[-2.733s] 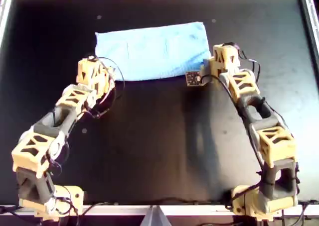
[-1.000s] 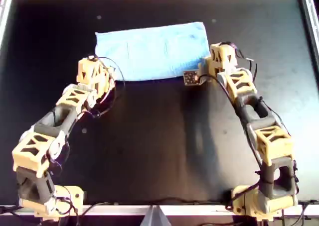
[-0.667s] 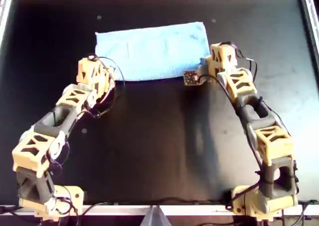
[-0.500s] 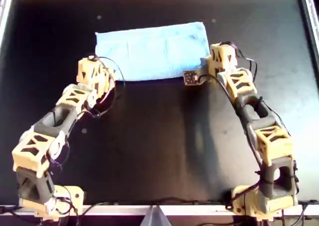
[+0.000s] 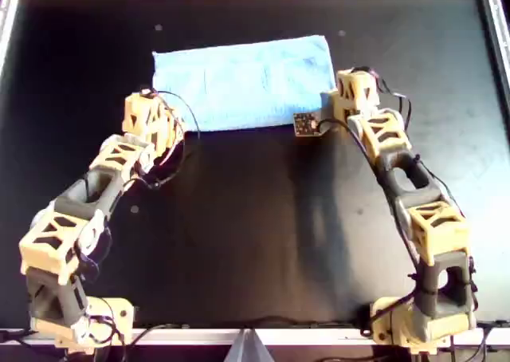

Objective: Fold a cloth

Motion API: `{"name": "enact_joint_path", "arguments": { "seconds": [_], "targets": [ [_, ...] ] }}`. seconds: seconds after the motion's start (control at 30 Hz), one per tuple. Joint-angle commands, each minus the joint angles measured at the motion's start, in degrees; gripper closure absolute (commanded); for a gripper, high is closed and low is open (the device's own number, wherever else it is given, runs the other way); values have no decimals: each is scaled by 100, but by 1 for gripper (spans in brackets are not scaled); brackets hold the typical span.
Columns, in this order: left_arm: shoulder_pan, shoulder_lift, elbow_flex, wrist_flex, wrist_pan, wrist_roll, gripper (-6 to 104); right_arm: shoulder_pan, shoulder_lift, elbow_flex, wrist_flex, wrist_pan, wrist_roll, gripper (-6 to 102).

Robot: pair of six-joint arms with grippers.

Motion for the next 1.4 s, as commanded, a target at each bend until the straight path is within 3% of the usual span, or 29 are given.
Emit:
{"name": "enact_joint_path", "arguments": {
  "seconds": [0.0, 0.57, 0.87, 1.23, 1.37],
  "targets": [
    [9, 290, 35, 97, 44, 26, 98, 26, 958, 299, 422, 26, 18, 95],
    [-53, 2865, 2496, 97, 53, 9, 98, 44, 3533, 3006, 457, 26, 18, 95],
    [-721, 2936, 3032, 97, 53, 18, 98, 44, 3876, 3832, 466, 18, 9, 95],
    [-686, 2953, 3322, 97, -26, 18, 98, 53, 4500, 4799, 466, 18, -53, 95],
    [-729, 2953, 3340, 97, 35, 18, 98, 53, 4922, 5150, 466, 9, 9, 95]
  ]
}}
